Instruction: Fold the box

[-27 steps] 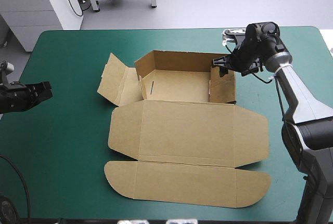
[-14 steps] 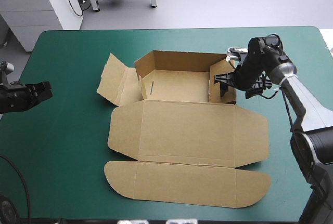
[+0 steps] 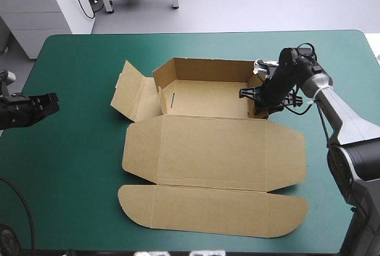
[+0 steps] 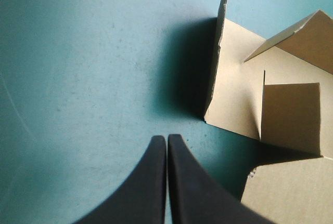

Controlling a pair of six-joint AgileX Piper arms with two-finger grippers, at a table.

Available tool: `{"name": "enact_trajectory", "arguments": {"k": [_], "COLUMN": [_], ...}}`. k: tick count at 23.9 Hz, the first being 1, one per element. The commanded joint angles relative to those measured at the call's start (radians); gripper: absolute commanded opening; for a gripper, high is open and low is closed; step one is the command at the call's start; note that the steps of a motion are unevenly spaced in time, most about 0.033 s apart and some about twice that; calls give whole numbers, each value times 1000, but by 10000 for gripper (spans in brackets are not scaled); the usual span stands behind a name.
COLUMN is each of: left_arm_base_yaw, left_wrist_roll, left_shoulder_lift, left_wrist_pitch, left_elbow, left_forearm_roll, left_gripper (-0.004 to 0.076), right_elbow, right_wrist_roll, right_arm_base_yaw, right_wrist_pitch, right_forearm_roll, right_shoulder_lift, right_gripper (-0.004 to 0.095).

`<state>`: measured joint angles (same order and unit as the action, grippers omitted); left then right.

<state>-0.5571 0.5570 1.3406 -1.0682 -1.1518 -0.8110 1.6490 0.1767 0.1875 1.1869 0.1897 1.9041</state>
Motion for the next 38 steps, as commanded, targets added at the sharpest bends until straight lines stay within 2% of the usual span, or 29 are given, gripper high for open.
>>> {"name": "enact_trajectory", "arguments": {"k": [1,6,17,21,25,29,34,38], "left_arm_base_yaw": [-1,19,29,29,43,191,394,485], "left_wrist_roll": [2,2,-2,-2,-2,-6,-55,-68], "left_shoulder_lift": [-32,-32,-9,49,141,213,216,203], "left_wrist_pitch": [21,26,111,107,58,91,163,216], "left_elbow": [-26,-26,-26,-26,-26,23,39,37], "left_forearm_roll": [-55,-51,-60,-107,-203,-192,-192,-248], "left_gripper": [-9,-8,-9,-9,-9,-9,-9,-9], "right_elbow": [22,22,22,22,22,22,22,22], "right_wrist_roll": [-57,-137,-298,-338,-368,-401,-404,-402], "right_arm_base_yaw": [1,-8,-126,-131,-131,-131,-129,-127], "right_wrist_pitch": [1,64,64,64,64,64,62,62], "right_forearm_roll": [17,15,129,144,226,324,288,213], "right_shoulder_lift": [-53,-56,-247,-354,-418,-426,-407,-394], "right_gripper": [-1,-1,-1,-1,-1,0,0,0]}}
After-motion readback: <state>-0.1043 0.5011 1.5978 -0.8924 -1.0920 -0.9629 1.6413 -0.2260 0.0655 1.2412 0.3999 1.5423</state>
